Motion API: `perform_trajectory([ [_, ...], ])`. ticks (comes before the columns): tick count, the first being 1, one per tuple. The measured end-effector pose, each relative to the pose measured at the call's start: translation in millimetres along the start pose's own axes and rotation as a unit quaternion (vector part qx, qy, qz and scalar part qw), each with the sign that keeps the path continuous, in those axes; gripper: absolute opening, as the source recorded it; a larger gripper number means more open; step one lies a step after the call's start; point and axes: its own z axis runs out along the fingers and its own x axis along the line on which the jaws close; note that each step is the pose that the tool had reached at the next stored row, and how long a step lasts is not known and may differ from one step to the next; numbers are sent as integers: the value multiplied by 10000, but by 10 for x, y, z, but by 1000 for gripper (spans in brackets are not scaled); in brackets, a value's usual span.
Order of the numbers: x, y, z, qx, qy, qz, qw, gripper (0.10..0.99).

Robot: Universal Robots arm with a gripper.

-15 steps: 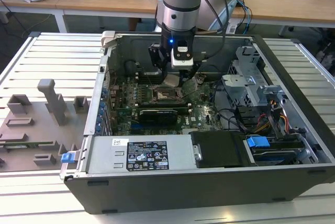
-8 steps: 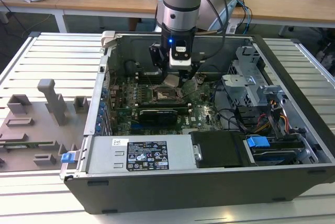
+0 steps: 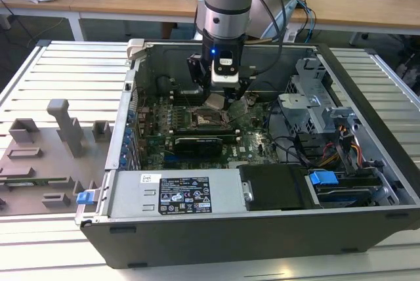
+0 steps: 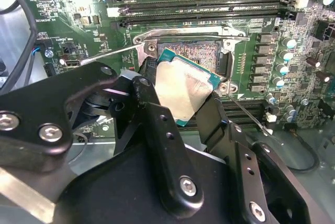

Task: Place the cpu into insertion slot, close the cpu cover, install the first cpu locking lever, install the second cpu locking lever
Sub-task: 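Place the cpu into insertion slot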

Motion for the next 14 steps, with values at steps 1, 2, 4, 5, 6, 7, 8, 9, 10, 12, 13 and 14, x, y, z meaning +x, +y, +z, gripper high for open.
perform_trajectory([
  [1,0,0,1,1,-2,9,10000,545],
  [2,0,0,1,6,-6,16,10000,545],
  [4,0,0,0,13,-10,42,10000,545],
  [5,0,0,1,14,-11,53,10000,545],
  [6,0,0,1,14,-12,61,10000,545],
  [7,0,0,1,14,-12,68,10000,545],
  [8,0,0,1,15,-12,78,10000,545],
  [9,0,0,3,14,-13,87,10000,545],
  [10,0,0,4,14,-13,93,10000,545],
  [12,0,0,7,14,-14,113,9999,545],
  [13,0,0,8,14,-14,142,9999,545],
  [14,0,0,8,14,-15,168,9999,545],
])
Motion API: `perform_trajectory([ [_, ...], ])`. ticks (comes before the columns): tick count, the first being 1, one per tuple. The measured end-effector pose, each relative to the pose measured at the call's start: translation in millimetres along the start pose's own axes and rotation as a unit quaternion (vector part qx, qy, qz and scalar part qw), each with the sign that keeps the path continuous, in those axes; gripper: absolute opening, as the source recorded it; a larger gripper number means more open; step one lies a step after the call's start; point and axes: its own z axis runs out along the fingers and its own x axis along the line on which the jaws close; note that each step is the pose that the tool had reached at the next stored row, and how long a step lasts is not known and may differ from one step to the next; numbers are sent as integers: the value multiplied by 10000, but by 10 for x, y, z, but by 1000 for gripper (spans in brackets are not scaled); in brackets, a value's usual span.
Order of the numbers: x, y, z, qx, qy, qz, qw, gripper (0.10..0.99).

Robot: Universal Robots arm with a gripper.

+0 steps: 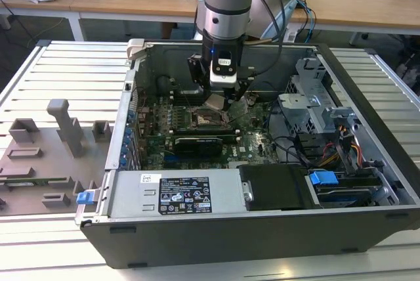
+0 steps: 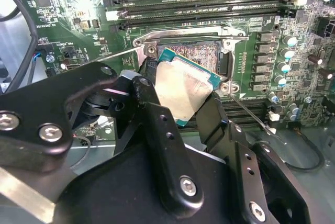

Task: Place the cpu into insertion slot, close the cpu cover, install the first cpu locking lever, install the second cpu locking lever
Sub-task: 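Place the cpu into insertion slot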

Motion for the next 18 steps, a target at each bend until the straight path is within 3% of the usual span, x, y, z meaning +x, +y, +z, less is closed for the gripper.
perform_trajectory([
  [9,0,0,3,13,-12,103,9999,545],
  [18,0,0,8,21,-27,399,9992,545],
])
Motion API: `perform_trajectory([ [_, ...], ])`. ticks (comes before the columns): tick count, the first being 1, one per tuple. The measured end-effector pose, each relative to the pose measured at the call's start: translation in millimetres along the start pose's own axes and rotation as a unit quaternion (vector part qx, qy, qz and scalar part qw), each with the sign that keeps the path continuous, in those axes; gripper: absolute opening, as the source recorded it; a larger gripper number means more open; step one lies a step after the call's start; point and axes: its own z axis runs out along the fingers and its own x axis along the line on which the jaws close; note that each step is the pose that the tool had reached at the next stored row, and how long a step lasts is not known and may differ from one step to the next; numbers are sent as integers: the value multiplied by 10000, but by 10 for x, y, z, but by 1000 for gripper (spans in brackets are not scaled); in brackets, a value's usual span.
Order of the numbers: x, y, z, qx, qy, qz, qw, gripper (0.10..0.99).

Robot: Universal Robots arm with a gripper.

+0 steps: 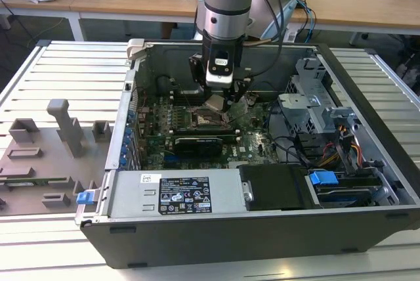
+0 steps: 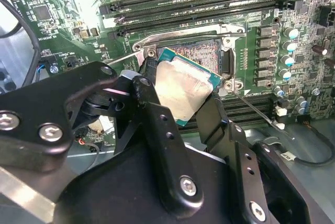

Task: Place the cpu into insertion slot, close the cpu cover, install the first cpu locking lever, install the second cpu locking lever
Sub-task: 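Place the cpu into insertion slot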

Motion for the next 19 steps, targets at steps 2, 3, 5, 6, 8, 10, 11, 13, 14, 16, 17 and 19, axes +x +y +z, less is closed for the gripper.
perform_trajectory([
  [2,0,0,1,2,-3,47,10000,545],
  [3,0,0,2,6,-7,84,10000,545],
  [5,0,0,3,10,-12,144,9999,545],
  [6,0,0,3,11,-14,160,9999,545],
  [8,0,0,5,16,-20,240,9997,545],
  [10,0,0,6,21,-25,279,9996,545],
  [11,0,0,7,26,-31,326,9995,545],
  [13,0,0,9,32,-38,421,9991,545],
  [14,0,0,10,33,-39,447,9990,545],
  [16,0,0,11,32,-39,489,9988,545],
  [17,0,0,11,33,-41,543,9985,545],
  [19,0,0,13,36,-46,683,9976,545],
])
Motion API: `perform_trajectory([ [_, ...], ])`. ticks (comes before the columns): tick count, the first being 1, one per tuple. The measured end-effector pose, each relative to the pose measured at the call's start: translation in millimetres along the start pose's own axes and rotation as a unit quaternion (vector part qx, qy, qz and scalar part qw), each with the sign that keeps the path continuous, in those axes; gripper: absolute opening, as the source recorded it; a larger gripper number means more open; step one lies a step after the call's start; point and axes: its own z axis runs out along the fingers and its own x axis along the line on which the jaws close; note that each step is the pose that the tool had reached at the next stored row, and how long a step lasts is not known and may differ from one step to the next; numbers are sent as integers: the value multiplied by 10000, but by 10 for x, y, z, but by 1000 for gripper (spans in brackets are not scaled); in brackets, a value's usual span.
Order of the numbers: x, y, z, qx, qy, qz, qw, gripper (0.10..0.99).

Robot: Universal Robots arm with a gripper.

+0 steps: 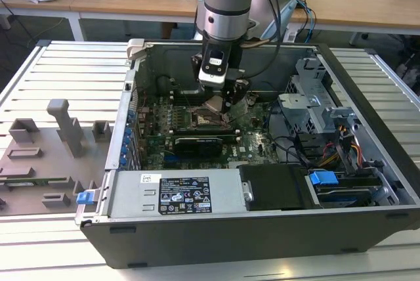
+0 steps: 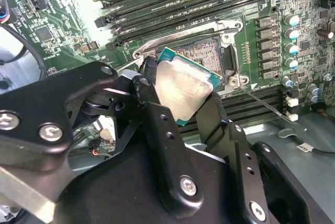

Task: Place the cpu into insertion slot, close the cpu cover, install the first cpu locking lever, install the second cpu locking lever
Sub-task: 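Place the cpu into insertion slot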

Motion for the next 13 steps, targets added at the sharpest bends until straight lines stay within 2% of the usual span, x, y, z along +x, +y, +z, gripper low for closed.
perform_trajectory([
  [11,0,0,4,10,-17,460,9989,545],
  [13,0,0,7,14,-24,653,9979,545],
])
